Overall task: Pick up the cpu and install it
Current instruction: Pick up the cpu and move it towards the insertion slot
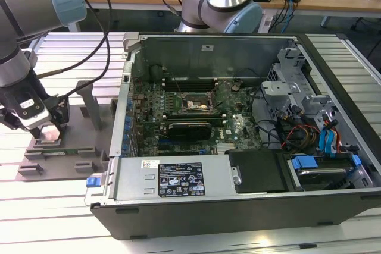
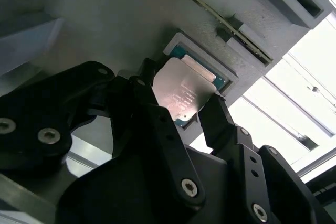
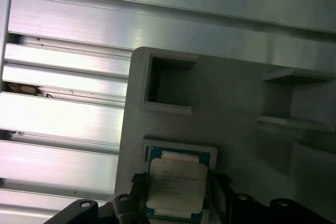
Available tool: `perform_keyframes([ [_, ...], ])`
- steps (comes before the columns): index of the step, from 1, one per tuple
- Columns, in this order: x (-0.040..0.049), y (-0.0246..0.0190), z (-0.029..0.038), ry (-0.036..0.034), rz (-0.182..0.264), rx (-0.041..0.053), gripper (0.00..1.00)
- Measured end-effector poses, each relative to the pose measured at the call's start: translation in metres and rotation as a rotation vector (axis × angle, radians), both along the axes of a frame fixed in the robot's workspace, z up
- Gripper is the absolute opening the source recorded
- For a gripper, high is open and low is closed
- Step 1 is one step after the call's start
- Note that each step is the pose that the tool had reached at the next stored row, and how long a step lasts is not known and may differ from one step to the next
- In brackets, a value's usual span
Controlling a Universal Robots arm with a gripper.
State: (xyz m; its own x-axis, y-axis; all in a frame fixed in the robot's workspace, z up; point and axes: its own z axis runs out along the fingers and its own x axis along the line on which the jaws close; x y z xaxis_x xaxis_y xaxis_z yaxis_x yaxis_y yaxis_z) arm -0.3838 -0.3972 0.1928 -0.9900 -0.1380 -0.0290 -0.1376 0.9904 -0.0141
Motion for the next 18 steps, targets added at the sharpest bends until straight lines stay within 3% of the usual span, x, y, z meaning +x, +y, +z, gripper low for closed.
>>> perform_keyframes([
  [10,-0.0012,0.0000,0.0025,-0.0019,0.000,-0.0002,0.60],
  [12,-0.0014,0.0000,0.0024,-0.0019,0.000,-0.0002,0.62],
  [13,-0.0015,0.0000,0.0024,-0.0020,0.000,-0.0002,0.68],
  [18,-0.0050,0.0003,-0.0011,-0.0019,0.000,0.0001,0.68],
])
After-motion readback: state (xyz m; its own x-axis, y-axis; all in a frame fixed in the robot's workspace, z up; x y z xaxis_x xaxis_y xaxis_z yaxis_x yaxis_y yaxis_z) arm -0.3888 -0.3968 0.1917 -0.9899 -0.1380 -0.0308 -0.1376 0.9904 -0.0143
